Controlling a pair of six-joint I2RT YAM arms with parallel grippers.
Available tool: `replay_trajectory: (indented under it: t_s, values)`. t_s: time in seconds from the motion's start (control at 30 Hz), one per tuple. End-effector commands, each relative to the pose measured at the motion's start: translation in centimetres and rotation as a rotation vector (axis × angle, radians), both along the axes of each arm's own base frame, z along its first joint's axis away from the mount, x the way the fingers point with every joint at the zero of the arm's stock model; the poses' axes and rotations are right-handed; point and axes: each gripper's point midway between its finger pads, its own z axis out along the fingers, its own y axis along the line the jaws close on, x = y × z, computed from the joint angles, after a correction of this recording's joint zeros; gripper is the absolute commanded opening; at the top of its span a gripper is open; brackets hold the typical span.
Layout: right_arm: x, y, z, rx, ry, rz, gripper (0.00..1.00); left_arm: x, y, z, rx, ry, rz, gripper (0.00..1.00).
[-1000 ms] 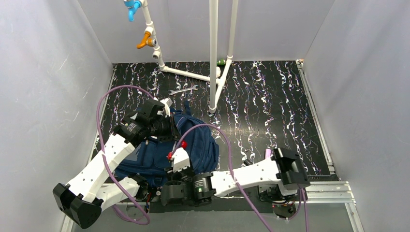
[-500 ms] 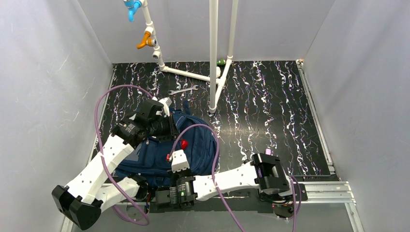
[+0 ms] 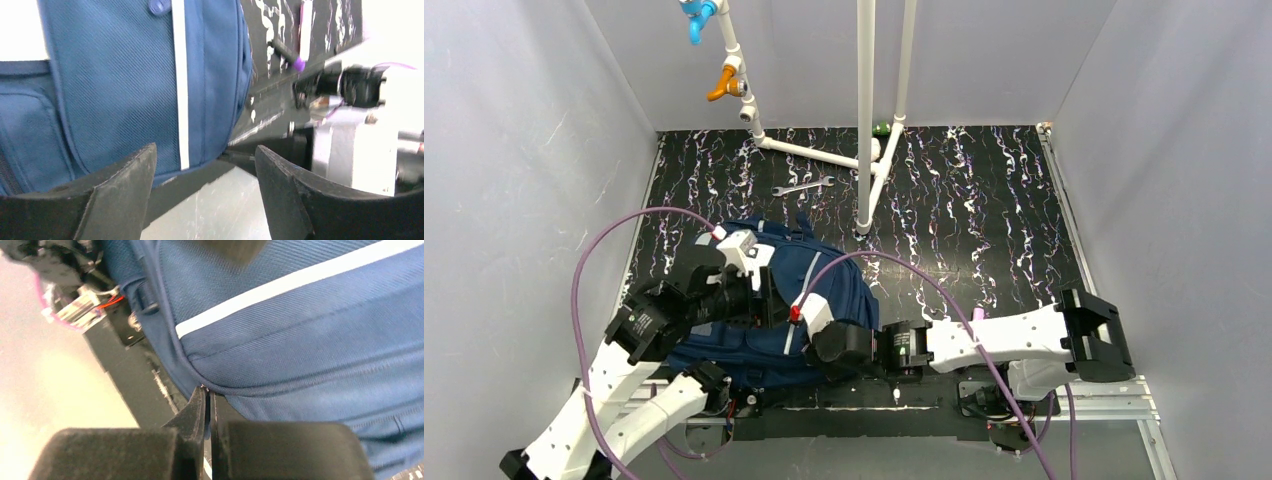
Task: Pack the student bag
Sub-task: Zip the student bag at the center of the board.
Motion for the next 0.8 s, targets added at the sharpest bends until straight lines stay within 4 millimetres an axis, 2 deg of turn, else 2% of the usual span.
replay_trajectory:
  t_s: [0.0, 0.17, 0.3, 0.43, 0.5, 0.57, 0.63, 0.7, 0.77]
  values:
    - [-2.5, 2.7, 5.0, 0.228, 0.078, 0.386, 0.01, -3.7, 0.7, -2.3, 0.156, 0.133, -0.128, 0.67]
    - [-0.6, 1.9, 4.3, 0.258, 0.209, 0.503, 0.01, -4.2, 0.8, -2.0, 0.431, -0.010, -0.277, 0.74]
    - [0.0, 1.3, 4.1, 0.296, 0.314, 0.584, 0.01, -4.4, 0.7, -2.2, 0.581, -0.128, -0.392, 0.71]
    - [1.1, 0.6, 4.2, 0.334, 0.359, 0.592, 0.01, -4.5, -1.7, -2.0, 0.573, -0.342, -0.565, 0.68]
    - [2.1, 0.2, 4.8, 0.373, 0.385, 0.557, 0.01, -4.0, -2.0, -1.5, 0.555, -0.419, -0.543, 0.68]
    - [2.9, -0.2, 5.3, 0.393, 0.385, 0.535, 0.01, -3.6, -2.6, -0.1, 0.435, -0.487, -0.503, 0.68]
    - [3.3, -0.6, 5.7, 0.397, 0.376, 0.525, 0.01, -4.2, -4.0, 0.1, 0.300, -0.553, -0.550, 0.67]
    - [3.3, -0.7, 5.9, 0.395, 0.370, 0.539, 0.01, -4.6, -4.4, -0.8, 0.300, -0.567, -0.601, 0.66]
    - [3.1, -0.9, 5.9, 0.387, 0.382, 0.563, 0.01, -4.6, -4.0, -2.1, 0.407, -0.539, -0.660, 0.66]
